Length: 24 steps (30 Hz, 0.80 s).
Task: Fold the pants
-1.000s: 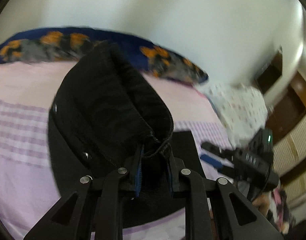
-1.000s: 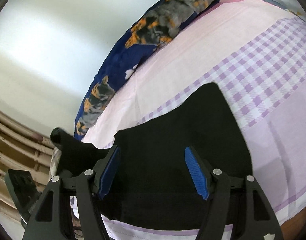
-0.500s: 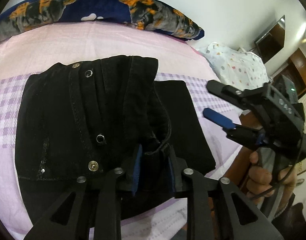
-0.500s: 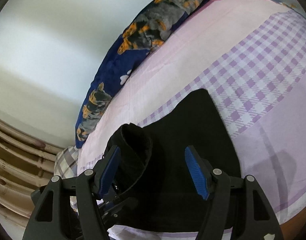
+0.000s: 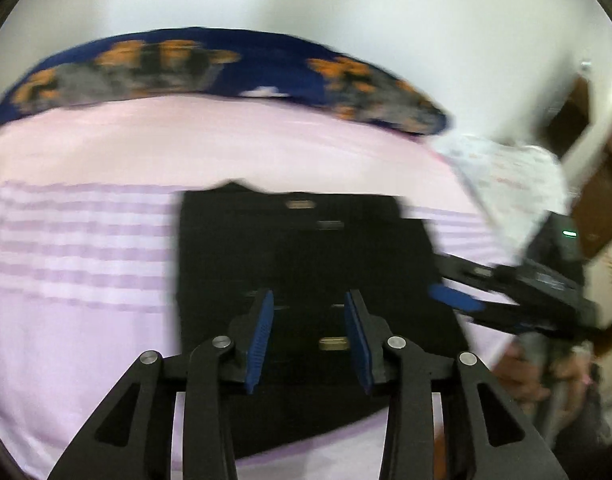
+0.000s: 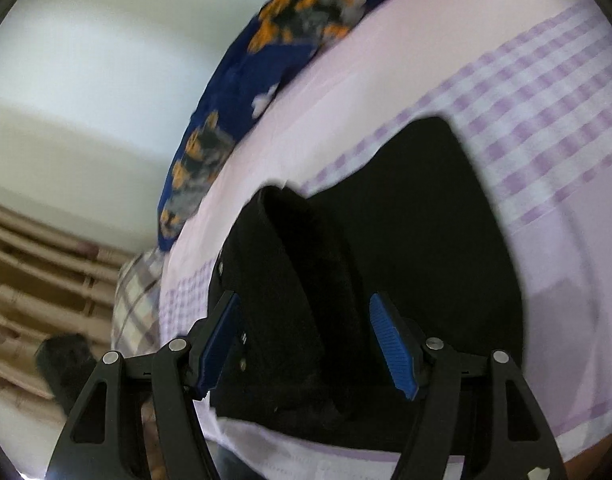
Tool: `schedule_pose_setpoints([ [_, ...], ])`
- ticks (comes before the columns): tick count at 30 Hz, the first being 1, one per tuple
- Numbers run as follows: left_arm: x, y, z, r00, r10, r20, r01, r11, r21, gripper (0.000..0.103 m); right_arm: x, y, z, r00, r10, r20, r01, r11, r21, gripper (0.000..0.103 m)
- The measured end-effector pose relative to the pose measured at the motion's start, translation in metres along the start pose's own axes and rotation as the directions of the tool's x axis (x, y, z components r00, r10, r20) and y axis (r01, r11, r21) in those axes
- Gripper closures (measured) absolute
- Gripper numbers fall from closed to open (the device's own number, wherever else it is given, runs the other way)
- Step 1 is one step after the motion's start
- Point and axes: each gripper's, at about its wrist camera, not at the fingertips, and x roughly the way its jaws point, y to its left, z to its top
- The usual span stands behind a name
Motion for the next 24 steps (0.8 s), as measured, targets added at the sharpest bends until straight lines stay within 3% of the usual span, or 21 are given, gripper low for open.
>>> schedule_pose_setpoints([
  [6,-0.006,0.052,-0.016,0.993,0.118,-0.031,-0.121,0.988,-0.094,0.065,0.018,-0.001,-0.001,0.995,-0.044,-0.088,0.033,0.992,-0.123,0.038],
  [14,-0.001,0.085,-0.03,0.979,0.185,-0.083,-0.197,0.965,-0.174,0.064,0.038,-0.015,0.009,0.973,0.108,-0.206,-0.142,0.977,-0.159,0.039],
  [17,0.004,0.088,-0.032,0.975,0.195,-0.103,-0.212,0.96,-0.184,0.063,0.055,-0.01,0.017,0.963,0.147,-0.227,-0.185,0.97,-0.157,0.048],
  [19,0.007,0.089,-0.033,0.973,0.203,-0.112,-0.221,0.958,-0.184,0.063,0.063,-0.009,0.019,0.961,0.147,-0.234,-0.186,0.971,-0.153,0.061],
  [24,0.01,0.091,-0.032,0.968,0.218,-0.125,-0.239,0.953,-0.188,0.063,0.079,-0.002,0.024,0.959,0.137,-0.249,-0.179,0.971,-0.157,0.07],
])
